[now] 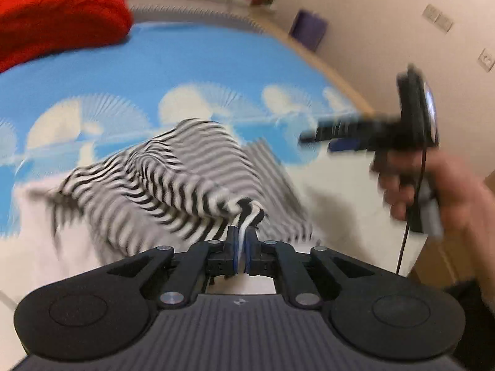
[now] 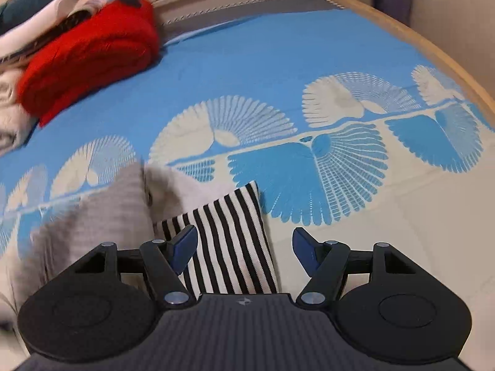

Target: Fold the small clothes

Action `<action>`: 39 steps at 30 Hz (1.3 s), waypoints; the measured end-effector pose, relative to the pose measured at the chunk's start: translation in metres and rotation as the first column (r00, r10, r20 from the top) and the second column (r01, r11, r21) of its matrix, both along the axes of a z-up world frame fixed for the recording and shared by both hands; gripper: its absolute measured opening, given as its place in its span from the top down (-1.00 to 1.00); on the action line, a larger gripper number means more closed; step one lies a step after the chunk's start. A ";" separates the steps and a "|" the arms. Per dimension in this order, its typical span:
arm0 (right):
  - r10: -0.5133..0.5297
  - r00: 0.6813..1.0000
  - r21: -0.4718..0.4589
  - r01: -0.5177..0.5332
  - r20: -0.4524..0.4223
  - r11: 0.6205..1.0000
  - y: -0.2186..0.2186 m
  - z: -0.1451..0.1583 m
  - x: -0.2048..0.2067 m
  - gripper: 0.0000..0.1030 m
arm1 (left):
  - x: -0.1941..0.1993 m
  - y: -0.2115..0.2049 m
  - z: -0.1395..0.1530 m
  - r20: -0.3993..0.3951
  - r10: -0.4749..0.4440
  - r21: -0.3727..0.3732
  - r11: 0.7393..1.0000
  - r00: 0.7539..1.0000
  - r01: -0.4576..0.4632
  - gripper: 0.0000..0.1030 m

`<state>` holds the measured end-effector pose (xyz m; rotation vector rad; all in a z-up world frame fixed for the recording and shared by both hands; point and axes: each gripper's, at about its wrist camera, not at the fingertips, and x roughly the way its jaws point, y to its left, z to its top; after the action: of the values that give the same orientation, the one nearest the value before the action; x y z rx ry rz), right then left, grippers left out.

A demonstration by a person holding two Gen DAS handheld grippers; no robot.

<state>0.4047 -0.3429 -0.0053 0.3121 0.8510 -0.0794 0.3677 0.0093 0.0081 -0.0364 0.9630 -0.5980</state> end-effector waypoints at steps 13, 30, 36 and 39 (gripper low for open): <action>0.112 0.986 0.208 -0.084 -0.127 0.975 0.039 -0.044 0.013 0.13 | 0.079 0.072 -0.111 -0.335 0.526 0.109 0.846 0.782 -0.522 0.14; 0.157 0.988 0.402 -0.142 -0.004 0.905 0.056 -0.043 0.022 0.88 | 0.084 0.087 -0.078 -0.219 0.538 -0.130 0.811 0.814 -0.571 0.98; -0.058 0.989 0.652 -0.047 0.139 0.757 -0.010 -0.024 0.007 0.88 | 0.077 0.136 -0.050 -0.153 0.633 -0.278 0.710 0.759 -0.647 0.97; 0.000 0.991 0.553 0.074 -0.132 0.830 -0.007 -0.061 0.016 0.88 | 0.084 0.142 -0.107 -0.384 0.652 0.045 0.720 0.653 -0.692 0.98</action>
<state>0.4208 -0.3501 -0.0667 0.8854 0.9858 0.1210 0.4514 0.1515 -0.0986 -0.6104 1.1933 0.0747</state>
